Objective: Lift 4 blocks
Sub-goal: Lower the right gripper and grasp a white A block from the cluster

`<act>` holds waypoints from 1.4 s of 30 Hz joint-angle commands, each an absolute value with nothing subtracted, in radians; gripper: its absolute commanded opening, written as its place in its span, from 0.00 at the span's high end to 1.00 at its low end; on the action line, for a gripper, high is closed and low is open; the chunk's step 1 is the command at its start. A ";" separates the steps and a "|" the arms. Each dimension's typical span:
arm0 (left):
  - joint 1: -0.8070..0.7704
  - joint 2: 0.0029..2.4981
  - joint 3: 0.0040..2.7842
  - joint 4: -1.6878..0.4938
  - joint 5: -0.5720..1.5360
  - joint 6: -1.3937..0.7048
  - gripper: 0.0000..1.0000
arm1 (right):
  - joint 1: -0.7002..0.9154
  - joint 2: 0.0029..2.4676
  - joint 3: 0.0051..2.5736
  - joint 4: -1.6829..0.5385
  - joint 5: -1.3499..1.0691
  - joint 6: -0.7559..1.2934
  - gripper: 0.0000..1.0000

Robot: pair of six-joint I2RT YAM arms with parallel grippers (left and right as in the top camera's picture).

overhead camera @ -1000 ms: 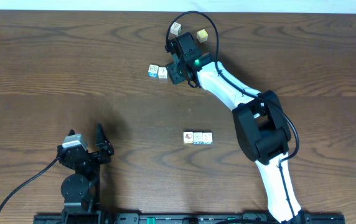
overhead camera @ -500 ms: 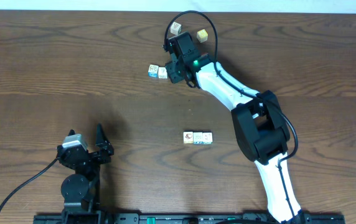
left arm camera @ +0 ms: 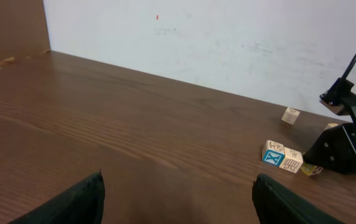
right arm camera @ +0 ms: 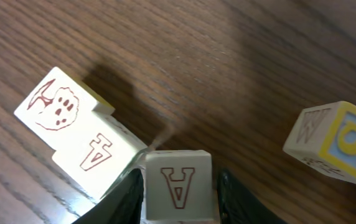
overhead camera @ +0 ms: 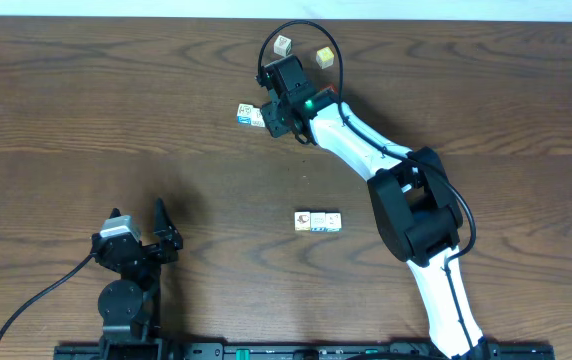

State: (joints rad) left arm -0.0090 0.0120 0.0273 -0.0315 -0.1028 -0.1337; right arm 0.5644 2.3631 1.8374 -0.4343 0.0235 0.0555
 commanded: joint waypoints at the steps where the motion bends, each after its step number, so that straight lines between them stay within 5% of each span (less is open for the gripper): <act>1: -0.005 0.010 0.004 -0.066 -0.108 -0.131 0.23 | 0.572 2.387 1.853 -0.437 0.064 0.047 0.64; 13: -0.005 0.010 0.004 -0.066 -0.108 -0.131 0.23 | 0.569 2.436 1.853 -0.439 0.063 0.047 0.67; 22: -0.005 0.010 0.004 -0.066 -0.108 -0.131 0.24 | 0.567 2.435 1.855 -0.415 0.063 0.046 0.52; 42: -0.005 0.010 0.004 -0.066 -0.108 -0.131 0.23 | 0.567 2.435 1.935 -0.446 0.076 0.043 0.61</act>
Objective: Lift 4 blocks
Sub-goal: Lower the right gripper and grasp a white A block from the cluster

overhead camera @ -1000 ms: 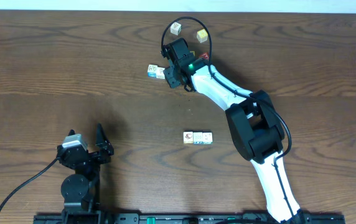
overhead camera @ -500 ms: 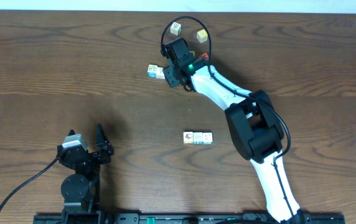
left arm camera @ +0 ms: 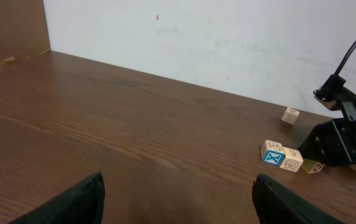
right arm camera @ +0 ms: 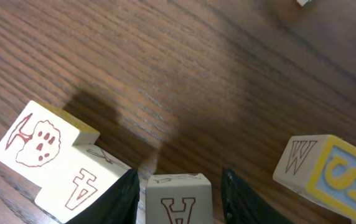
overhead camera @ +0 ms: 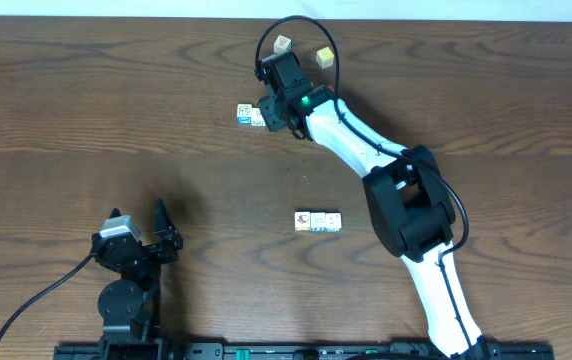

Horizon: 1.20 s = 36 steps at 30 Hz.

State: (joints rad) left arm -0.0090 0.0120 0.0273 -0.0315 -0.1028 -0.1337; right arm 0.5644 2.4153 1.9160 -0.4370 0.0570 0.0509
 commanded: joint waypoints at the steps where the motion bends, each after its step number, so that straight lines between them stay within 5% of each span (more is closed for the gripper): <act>1: -0.005 0.010 0.004 -0.066 -0.108 -0.131 0.23 | 0.567 2.435 1.935 -0.450 0.078 0.043 0.62; 21: -0.005 0.010 0.004 -0.066 -0.108 -0.131 0.24 | 0.566 2.434 1.939 -0.484 0.088 0.043 0.79; 36: -0.005 0.010 0.004 -0.066 -0.108 -0.131 0.24 | 0.544 2.243 2.138 -0.808 0.187 0.043 0.87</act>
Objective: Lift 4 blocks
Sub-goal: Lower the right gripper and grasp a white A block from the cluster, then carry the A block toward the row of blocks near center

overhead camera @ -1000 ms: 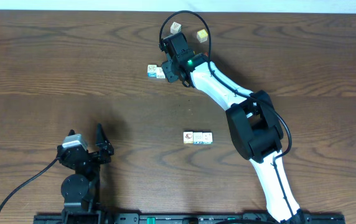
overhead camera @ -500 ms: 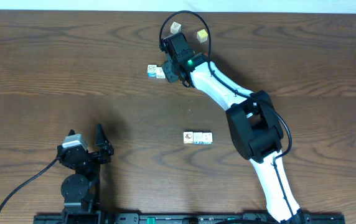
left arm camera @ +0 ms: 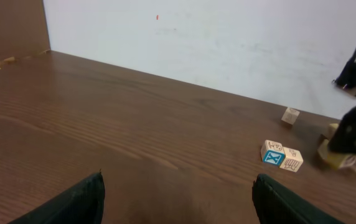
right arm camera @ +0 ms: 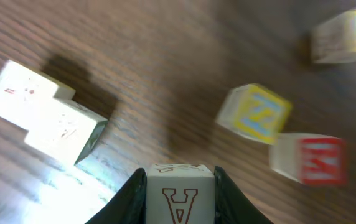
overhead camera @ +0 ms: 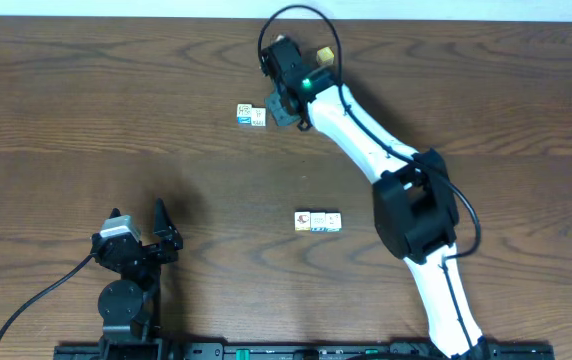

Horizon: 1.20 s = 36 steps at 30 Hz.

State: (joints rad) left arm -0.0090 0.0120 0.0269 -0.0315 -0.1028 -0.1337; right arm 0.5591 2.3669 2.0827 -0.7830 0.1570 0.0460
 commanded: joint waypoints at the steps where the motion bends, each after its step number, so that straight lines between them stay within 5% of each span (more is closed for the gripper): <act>1: -0.005 0.010 0.004 -0.066 -0.108 -0.131 0.24 | 0.539 2.212 2.141 -0.831 0.187 0.043 0.86; 8: -0.005 0.010 0.004 -0.066 -0.108 -0.131 0.24 | 0.487 1.970 2.141 -1.093 0.254 0.113 0.99; 20: -0.005 0.010 0.004 -0.066 -0.108 -0.131 0.23 | 0.430 1.625 2.078 -1.662 0.400 0.380 0.99; 28: -0.005 0.010 0.004 -0.066 -0.108 -0.131 0.24 | 0.465 1.351 1.582 -1.503 0.423 0.524 0.99; 31: -0.005 0.010 0.004 -0.066 -0.108 -0.131 0.24 | 0.467 1.220 1.275 -1.306 0.400 0.563 0.99; 36: -0.005 0.010 0.004 -0.066 -0.108 -0.131 0.23 | 0.469 1.128 0.868 -0.850 0.186 0.568 0.83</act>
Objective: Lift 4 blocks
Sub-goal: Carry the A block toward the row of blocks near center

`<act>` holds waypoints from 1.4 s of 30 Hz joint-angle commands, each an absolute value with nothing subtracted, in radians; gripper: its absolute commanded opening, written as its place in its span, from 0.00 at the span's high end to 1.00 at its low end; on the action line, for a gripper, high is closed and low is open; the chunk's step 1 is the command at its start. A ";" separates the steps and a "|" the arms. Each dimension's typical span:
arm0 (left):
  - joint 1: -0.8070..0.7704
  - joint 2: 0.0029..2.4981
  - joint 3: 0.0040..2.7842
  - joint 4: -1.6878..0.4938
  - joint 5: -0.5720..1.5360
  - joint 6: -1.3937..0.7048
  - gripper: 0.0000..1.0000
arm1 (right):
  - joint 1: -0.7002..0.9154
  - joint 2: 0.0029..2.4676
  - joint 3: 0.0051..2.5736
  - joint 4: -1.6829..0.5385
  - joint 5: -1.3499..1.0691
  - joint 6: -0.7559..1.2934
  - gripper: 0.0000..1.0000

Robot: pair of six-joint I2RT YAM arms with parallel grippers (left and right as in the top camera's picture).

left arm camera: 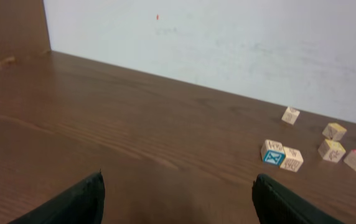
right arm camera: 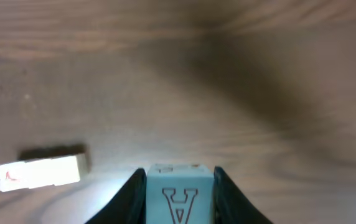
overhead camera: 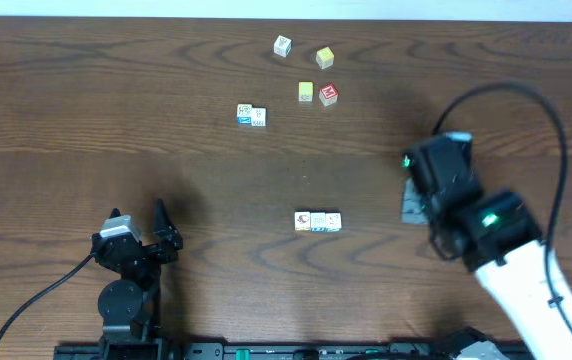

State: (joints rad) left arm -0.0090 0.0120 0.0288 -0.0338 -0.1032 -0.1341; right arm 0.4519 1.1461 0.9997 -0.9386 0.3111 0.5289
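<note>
My right gripper (right arm camera: 179, 186) is shut on a pale block with a red letter A (right arm camera: 179, 198), held above the table. In the overhead view the right gripper (overhead camera: 414, 198) hangs right of a row of three blocks (overhead camera: 318, 221), seen blurred as the row (right arm camera: 38, 172) in the right wrist view. Far across the table lie a blue-and-white pair (overhead camera: 251, 115), a yellow block (overhead camera: 306, 92), a red block (overhead camera: 328, 95) and two more blocks (overhead camera: 282, 45) (overhead camera: 324, 58). My left gripper (overhead camera: 138, 215) rests open at the near left, its fingers (left arm camera: 78, 199) empty.
The left wrist view shows a white wall (left arm camera: 228, 43) behind the table's far edge and the far blocks (left arm camera: 281, 155) on the brown wood. A black cable (overhead camera: 526, 100) loops above the right arm.
My right gripper, still shut on the A block, has gone from the far cluster of blocks to right of the row of three. The yellow and red blocks now show uncovered.
My right gripper was shut on the A block low beside the blue-and-white pair, and stayed there a moment later. Then it held the block higher over the far cluster. Now it holds it near the row of three. The left arm never moved.
</note>
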 commanded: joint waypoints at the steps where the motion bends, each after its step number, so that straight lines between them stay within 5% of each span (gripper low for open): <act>1: -0.005 0.010 0.004 -0.066 -0.108 -0.131 0.23 | 0.469 1.135 0.813 -0.775 0.159 0.569 0.80; 15: -0.005 0.010 0.004 -0.066 -0.108 -0.131 0.24 | 0.469 1.501 0.688 -0.421 0.028 0.541 0.89; 42: -0.005 0.010 0.004 -0.066 -0.108 -0.131 0.24 | 0.471 1.507 0.688 -0.317 -0.062 0.462 0.81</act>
